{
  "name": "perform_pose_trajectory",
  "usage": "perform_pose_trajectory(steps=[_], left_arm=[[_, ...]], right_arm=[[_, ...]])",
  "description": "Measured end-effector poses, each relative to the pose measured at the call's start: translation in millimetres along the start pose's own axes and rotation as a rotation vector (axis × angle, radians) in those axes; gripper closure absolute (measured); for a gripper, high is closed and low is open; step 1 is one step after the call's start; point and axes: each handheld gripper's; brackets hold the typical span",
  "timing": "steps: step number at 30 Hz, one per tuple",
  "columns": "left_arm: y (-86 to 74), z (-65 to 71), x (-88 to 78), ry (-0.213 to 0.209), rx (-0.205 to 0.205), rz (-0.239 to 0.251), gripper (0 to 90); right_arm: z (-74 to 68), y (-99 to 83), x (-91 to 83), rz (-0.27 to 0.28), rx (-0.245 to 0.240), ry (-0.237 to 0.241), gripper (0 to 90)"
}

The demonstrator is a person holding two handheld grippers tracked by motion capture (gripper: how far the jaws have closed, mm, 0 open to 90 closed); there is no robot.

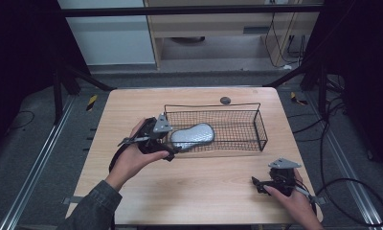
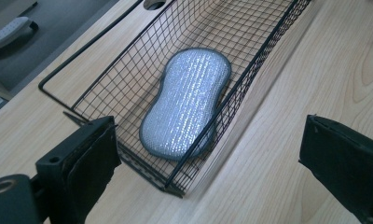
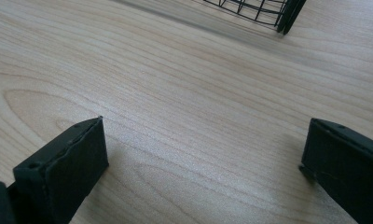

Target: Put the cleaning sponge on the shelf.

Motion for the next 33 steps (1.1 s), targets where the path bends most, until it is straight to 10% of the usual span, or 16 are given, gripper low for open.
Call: perform_pose_trajectory(steps=[33], left_arm=[[-95.8,-41.4,24.5,0.013,-0.172,-0.091,4.0]], right_arm=[[-0.8,-1.1,-0.7,0.001,0.001,0.002,0.3]])
Point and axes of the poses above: each handheld gripper's, and its own axes: x roughly forward along the jaws, y roughly out of its top, z roughly to its right, and after that the axes turned 12 degrees about -z, right-handed
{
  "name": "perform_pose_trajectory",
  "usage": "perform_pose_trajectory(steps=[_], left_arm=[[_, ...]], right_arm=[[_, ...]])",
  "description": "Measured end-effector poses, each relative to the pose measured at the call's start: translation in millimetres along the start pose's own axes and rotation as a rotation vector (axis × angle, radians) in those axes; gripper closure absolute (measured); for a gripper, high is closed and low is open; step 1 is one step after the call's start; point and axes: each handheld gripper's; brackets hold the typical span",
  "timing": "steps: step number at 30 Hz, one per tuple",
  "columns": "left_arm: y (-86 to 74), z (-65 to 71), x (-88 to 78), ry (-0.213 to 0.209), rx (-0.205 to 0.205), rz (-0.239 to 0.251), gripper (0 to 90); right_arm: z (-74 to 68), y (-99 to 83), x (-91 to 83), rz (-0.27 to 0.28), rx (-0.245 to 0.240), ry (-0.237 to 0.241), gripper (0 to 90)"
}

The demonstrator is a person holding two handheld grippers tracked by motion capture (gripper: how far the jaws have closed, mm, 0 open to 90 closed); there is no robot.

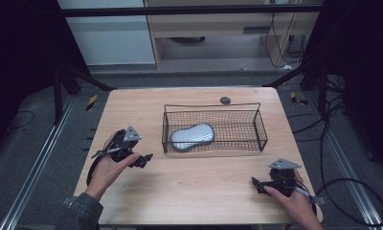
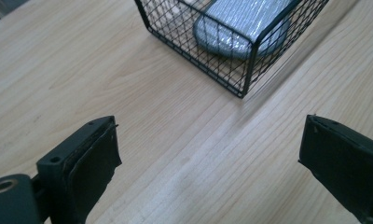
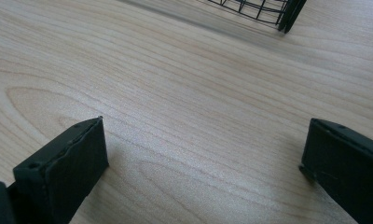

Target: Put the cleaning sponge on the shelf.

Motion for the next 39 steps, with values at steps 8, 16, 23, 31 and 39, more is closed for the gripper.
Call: perform_pose_trajectory(steps=[8,16,23,31,39], left_arm=[[-15.9,-11.4,17.0,0.030,-0.030,-0.050,4.5],[-28.2,-20.8,37.7,0.026,-0.071,-0.079,4.6],[-34.1,-32.3,53.1,0.021,-0.119,-0.071,4.8],[-36.2,-49.0,61.2,0.058,-0.189,-0.012,5.0],[-38.5,-56.5,69.3,0.064,-0.214,0.021,5.0]], right_arm=[[0.0,0.0,0.0,0.000,0.000,0.000,0.3],[0.0,0.0,0.0,0.000,0.000,0.000,0.3],[0.0,0.0,0.0,0.000,0.000,0.000,0.3],[0.0,0.0,0.0,0.000,0.000,0.000,0.3],[0.1,0.0,0.0,0.000,-0.001,0.000,0.3]])
Point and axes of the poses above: each handheld gripper's, and its own axes: x roughly forward along the jaws, y roughly out of its top, z roughly to its right, and after that the axes turned 12 degrees about -z, right-handed
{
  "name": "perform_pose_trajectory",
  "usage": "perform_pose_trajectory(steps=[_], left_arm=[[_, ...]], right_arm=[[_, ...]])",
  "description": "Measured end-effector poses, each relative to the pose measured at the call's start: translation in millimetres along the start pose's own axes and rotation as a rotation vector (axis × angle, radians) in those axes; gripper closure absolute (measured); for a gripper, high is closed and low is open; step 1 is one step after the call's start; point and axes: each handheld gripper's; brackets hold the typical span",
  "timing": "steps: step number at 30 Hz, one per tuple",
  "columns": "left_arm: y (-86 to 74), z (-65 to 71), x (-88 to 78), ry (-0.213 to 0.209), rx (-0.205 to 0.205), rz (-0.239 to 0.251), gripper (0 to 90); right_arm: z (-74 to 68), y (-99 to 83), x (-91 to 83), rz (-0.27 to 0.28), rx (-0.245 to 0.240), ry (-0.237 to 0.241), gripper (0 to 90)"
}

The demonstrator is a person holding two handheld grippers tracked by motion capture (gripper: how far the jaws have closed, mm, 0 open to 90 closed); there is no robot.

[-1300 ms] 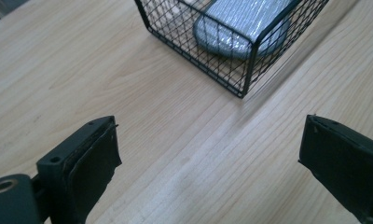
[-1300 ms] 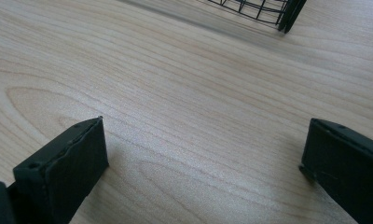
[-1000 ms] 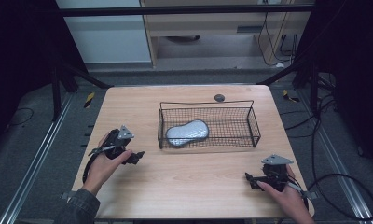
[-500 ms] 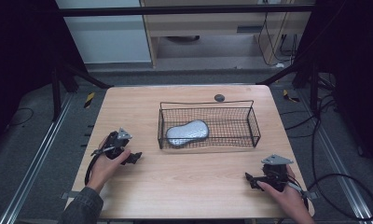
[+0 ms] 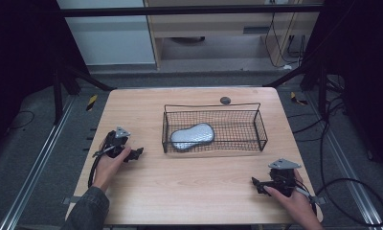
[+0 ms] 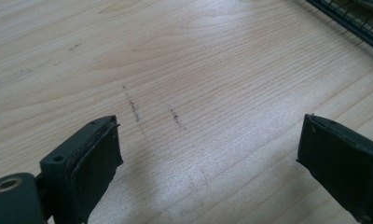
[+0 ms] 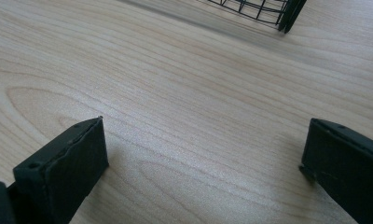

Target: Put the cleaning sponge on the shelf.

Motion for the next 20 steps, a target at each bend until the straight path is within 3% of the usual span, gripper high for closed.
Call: perform_pose_trajectory(steps=[4,8,20], left_arm=[[-0.3,1.5,8.0,-0.030,-0.008,-0.012,4.8],[-2.7,-0.1,11.8,-0.060,-0.020,0.013,2.2],[-3.4,-0.4,12.7,-0.060,-0.028,0.015,0.0]], right_arm=[[0.0,0.0,0.0,0.000,0.000,0.000,0.3],[0.0,0.0,0.0,0.000,0.000,0.000,0.3],[-0.1,0.0,0.0,0.000,0.001,0.000,0.3]])
Point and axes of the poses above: each handheld gripper's, and its own axes: x roughly forward along the jaws, y roughly out of its top, z roughly to its right, and after that the axes turned 12 degrees about -z, right-handed
